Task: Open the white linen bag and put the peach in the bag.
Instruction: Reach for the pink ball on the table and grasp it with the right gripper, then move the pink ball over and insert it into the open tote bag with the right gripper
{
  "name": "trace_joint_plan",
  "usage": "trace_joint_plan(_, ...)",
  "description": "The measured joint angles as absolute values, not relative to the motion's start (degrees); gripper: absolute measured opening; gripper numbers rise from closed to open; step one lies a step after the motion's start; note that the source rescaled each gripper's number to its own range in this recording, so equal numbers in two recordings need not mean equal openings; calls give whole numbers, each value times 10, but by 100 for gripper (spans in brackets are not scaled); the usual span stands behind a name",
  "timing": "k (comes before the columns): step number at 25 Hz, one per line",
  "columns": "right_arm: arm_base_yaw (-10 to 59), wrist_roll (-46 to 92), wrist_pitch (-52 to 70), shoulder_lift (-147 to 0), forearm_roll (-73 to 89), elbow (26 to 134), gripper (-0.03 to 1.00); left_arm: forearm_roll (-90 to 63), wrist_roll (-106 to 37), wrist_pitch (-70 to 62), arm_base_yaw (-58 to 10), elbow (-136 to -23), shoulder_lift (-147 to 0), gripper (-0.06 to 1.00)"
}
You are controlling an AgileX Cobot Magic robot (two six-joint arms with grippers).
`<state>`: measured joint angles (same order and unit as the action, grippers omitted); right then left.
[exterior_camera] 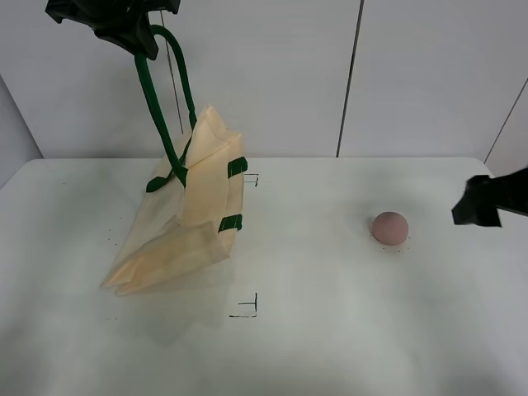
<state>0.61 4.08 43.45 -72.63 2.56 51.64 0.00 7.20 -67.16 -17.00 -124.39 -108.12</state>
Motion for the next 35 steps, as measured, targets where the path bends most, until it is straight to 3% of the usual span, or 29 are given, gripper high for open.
trace_joint_plan(10,36,49,494,-1092,27,788,100,0,72,-672,-170,-1244,-1081,0)
trace_joint_plan(24,50,49,431,-1248,26,842,99,0,71,-672,-170,-1244,-1081,0)
trace_joint_plan(26,50,49,426,-1252,26,842,88,0,71,-672,-170,-1244,-1081,0)
trace_joint_plan(27,50,49,425,-1252,26,842,77,0,71,-672,-170,-1244,-1081,0)
trace_joint_plan(28,50,49,425,-1252,26,842,64,0,71,-672,-170,-1244,-1081,0)
trace_joint_plan(31,50,49,433,-1251,27,844,12,0,71,-672,-170,-1244,-1081,0)
trace_joint_plan(33,50,49,438,-1244,32,844,0,0,71,-672,-170,-1244,-1081,0)
trace_joint_plan(35,50,59,447,-1235,51,849,0,0,71,-672,-170,-1244,-1081,0)
